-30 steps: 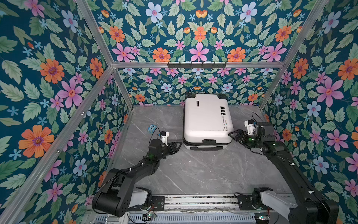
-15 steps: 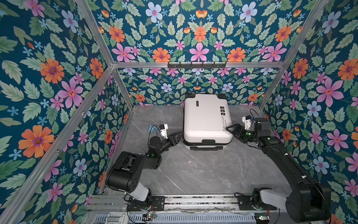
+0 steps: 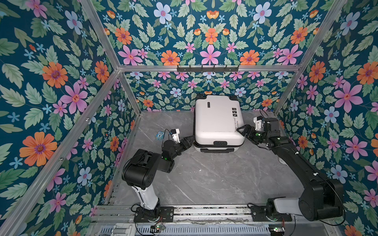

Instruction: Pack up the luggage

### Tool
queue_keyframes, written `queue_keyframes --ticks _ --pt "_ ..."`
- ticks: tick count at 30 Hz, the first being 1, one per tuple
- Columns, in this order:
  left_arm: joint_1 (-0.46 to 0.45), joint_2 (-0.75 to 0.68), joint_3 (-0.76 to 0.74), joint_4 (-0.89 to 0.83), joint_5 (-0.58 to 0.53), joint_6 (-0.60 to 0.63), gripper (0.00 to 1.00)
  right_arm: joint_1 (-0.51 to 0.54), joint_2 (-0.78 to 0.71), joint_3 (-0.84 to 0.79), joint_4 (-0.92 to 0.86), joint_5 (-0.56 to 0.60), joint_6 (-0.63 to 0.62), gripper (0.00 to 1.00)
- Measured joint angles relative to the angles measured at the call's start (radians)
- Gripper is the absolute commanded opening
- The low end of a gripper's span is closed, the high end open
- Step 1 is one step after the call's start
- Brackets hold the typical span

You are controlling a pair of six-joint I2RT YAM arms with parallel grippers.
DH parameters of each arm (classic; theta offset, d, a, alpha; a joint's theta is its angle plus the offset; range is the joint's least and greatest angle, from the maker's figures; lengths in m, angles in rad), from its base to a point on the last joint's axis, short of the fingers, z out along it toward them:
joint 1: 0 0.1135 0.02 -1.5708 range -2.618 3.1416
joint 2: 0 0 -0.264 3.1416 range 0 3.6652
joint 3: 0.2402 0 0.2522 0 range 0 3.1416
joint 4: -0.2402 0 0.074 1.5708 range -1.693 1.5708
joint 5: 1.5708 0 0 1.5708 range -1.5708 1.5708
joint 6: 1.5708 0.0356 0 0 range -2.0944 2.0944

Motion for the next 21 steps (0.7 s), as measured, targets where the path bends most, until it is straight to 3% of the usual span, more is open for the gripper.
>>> queue_keyframes --ticks 5,10,16,21 --pt "-0.042 0.002 0.005 0.019 0.026 0.002 0.58 0.002 0.032 0.066 -0.024 0.008 -0.009 0.89" --pt "-0.056 -0.132 -0.027 -0.11 0.075 0.081 0.58 -0.01 0.051 0.112 -0.065 -0.051 -0.046 0.89" --pt "-0.055 -0.34 0.018 -0.566 -0.038 0.341 0.53 -0.023 0.041 0.125 -0.106 -0.062 -0.1 0.89" --pt "-0.05 -0.327 0.139 -0.906 -0.165 0.542 0.39 -0.024 0.003 0.12 -0.137 -0.06 -0.138 0.89"
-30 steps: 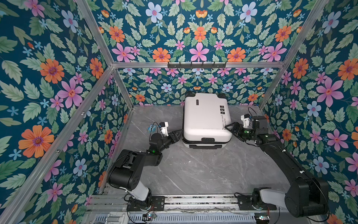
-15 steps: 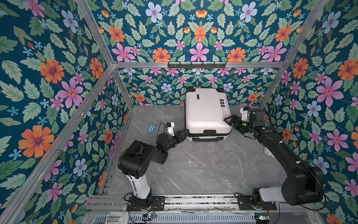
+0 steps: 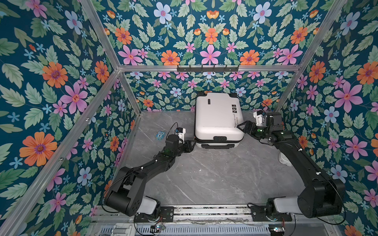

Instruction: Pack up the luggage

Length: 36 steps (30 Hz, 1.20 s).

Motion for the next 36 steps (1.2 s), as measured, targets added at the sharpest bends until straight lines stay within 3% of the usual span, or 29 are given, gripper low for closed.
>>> queue_keyframes --ticks 2,7,17,25,36 --pt "0.002 0.044 0.045 -0.093 -0.032 0.058 0.31 0.0 -0.015 -0.01 -0.01 0.0 -0.013 0.89" --pt "0.005 0.122 0.118 -0.208 -0.051 0.162 0.25 0.0 -0.054 -0.036 -0.033 0.0 -0.023 0.89" --pt "0.008 0.196 0.212 -0.231 -0.005 0.322 0.15 0.0 -0.106 -0.054 -0.047 -0.008 -0.025 0.89" --pt "0.009 0.241 0.272 -0.271 -0.002 0.387 0.15 0.0 -0.114 -0.054 -0.048 -0.019 -0.025 0.89" --pt "0.008 0.247 0.294 -0.281 -0.079 0.457 0.27 0.0 -0.114 -0.063 -0.051 -0.034 -0.024 0.89"
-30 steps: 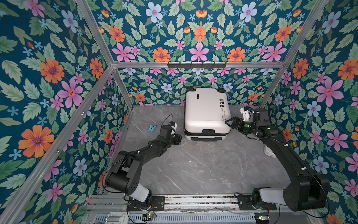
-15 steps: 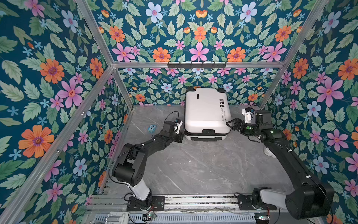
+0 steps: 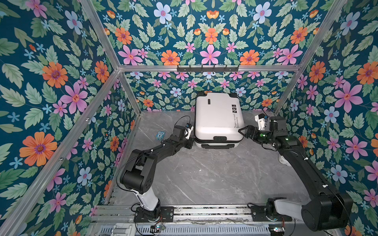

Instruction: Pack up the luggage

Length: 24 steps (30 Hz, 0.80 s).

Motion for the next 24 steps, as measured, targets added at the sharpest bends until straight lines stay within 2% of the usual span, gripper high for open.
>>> queue_keyframes --ticks 7,14,20,24 --pt "-0.042 0.003 0.016 -0.006 -0.08 0.061 0.22 0.0 0.005 0.0 0.0 -0.006 0.004 0.89" --pt "-0.074 0.04 0.037 -0.007 -0.135 0.105 0.13 0.0 0.01 0.006 -0.007 -0.006 0.003 0.89" --pt "-0.09 -0.001 -0.024 0.052 -0.161 0.132 0.0 0.0 0.009 0.006 -0.031 -0.005 0.003 0.89" --pt "-0.097 -0.044 -0.072 0.102 -0.153 0.139 0.0 0.0 0.009 0.006 -0.033 -0.003 0.003 0.89"
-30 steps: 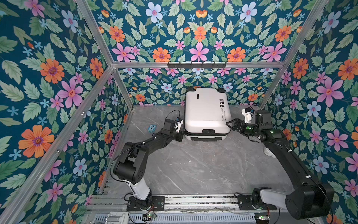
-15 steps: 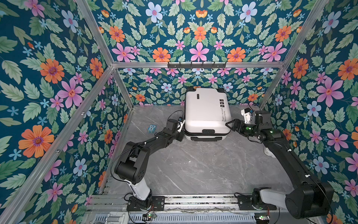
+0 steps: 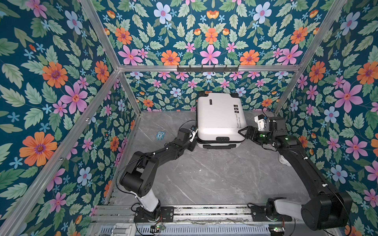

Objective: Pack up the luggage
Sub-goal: 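Grasp the zipper pull with the left gripper while the right holds the suitcase side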

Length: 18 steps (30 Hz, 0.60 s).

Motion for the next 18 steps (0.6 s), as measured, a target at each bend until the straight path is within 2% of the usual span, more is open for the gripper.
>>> queue_keyframes --ticks 9,18 --pt "-0.03 -0.057 -0.069 0.055 0.072 0.007 0.0 -0.01 0.006 0.014 -0.016 0.026 -0.005 0.89" --pt "-0.145 -0.023 -0.056 0.121 0.119 -0.04 0.0 -0.08 0.011 0.014 -0.04 0.029 -0.004 0.91"
